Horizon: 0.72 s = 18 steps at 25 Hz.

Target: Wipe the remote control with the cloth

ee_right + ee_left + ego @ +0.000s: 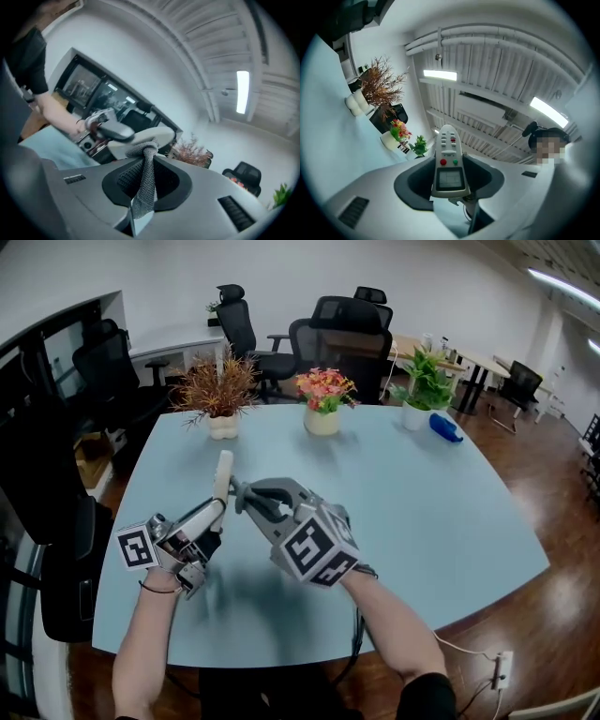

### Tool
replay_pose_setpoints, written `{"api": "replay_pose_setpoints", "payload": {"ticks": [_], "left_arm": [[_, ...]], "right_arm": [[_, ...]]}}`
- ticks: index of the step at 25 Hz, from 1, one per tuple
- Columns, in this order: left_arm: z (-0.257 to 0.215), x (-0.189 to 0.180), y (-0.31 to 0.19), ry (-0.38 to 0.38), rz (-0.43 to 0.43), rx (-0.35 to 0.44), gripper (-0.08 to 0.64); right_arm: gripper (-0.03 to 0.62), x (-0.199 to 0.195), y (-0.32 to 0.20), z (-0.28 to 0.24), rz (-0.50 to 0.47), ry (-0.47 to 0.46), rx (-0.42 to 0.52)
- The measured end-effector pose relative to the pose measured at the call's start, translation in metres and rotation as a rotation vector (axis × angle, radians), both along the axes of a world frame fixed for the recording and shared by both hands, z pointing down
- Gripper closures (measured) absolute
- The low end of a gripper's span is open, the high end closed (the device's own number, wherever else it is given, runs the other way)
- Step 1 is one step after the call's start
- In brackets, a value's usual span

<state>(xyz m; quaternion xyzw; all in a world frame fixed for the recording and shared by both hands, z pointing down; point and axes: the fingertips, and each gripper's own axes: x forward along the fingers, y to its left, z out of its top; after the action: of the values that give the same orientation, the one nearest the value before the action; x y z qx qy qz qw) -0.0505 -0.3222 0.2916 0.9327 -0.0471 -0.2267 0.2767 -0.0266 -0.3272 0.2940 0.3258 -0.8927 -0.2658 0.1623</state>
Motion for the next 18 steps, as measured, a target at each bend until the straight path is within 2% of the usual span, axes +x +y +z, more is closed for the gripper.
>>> {"api": "replay_pose_setpoints", "payload": {"ticks": [1,2,3,6,7,8,9,11,12,13,14,16,17,18], "left_arm": [[0.001,0.001,0.0,-0.017,-0.008,0.008,0.385],[0.004,0.002,0.001,-0.043,-0.008,0.017,0.385],[0.007,0.004,0.003,-0.07,-0.002,0.029,0.385],[0.01,0.013,0.014,-0.132,0.047,0.082,0.385],[0.01,0.015,0.018,-0.126,0.07,0.093,0.385],[0.007,0.015,0.021,-0.104,0.089,0.097,0.385],[0.004,0.013,0.024,-0.075,0.101,0.1,0.385],[-0.002,0.009,0.026,-0.038,0.104,0.099,0.385],[-0.001,0.009,0.025,-0.043,0.098,0.097,0.385],[0.001,0.01,0.024,-0.06,0.093,0.094,0.385],[0.003,0.011,0.023,-0.075,0.092,0.091,0.385],[0.002,0.011,0.022,-0.066,0.106,0.081,0.385],[-0.001,0.01,0.023,-0.038,0.123,0.076,0.385],[-0.006,0.008,0.026,0.003,0.151,0.07,0.385]], "right_arm": [[0.565,-0.011,0.006,0.01,-0.021,0.069,0.016],[0.565,-0.017,0.011,0.013,-0.03,0.095,0.034],[0.565,-0.017,0.012,0.008,-0.025,0.075,0.049],[0.565,0.01,0.005,-0.031,0.007,-0.16,0.069],[0.566,0.019,0.003,-0.041,0.004,-0.229,0.067],[0.566,0.024,0.002,-0.046,-0.005,-0.257,0.062],[0.566,0.023,0.002,-0.043,-0.019,-0.236,0.059],[0.566,0.01,0.005,-0.022,-0.047,-0.085,0.085],[0.565,0.001,0.009,-0.013,-0.062,-0.011,0.112],[0.566,-0.004,0.012,-0.009,-0.075,0.024,0.14],[0.565,-0.005,0.015,-0.013,-0.087,0.009,0.164],[0.565,0.006,0.019,-0.037,-0.114,-0.142,0.184],[0.565,0.016,0.018,-0.049,-0.117,-0.228,0.168],[0.565,0.023,0.015,-0.054,-0.106,-0.276,0.141]]}}
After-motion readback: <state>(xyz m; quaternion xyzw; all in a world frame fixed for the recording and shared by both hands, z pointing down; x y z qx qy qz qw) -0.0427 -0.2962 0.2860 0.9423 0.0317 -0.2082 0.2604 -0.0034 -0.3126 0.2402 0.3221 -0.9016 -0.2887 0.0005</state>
